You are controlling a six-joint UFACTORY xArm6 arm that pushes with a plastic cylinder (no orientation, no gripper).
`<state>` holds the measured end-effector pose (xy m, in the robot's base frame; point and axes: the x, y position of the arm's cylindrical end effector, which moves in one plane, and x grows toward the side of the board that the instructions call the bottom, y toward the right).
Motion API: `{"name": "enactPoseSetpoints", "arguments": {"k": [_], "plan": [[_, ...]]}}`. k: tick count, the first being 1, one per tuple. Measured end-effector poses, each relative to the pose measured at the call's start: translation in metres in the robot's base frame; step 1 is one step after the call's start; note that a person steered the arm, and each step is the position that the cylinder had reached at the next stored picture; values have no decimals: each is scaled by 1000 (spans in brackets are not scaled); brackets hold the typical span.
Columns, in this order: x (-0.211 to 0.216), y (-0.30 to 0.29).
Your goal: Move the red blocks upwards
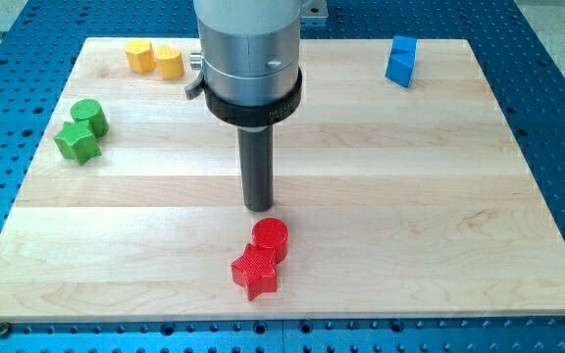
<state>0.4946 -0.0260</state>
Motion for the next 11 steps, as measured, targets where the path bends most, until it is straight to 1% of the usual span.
{"name": "enactPoseSetpoints", "arguments": {"k": [1, 2, 3, 4, 5, 6, 7, 8, 9, 10, 11], "plan": [[-11, 0], [17, -3], [61, -10], [51, -47], [87, -84], [122, -89], [124, -72], [124, -19], [122, 10], [108, 10], [105, 10]]}}
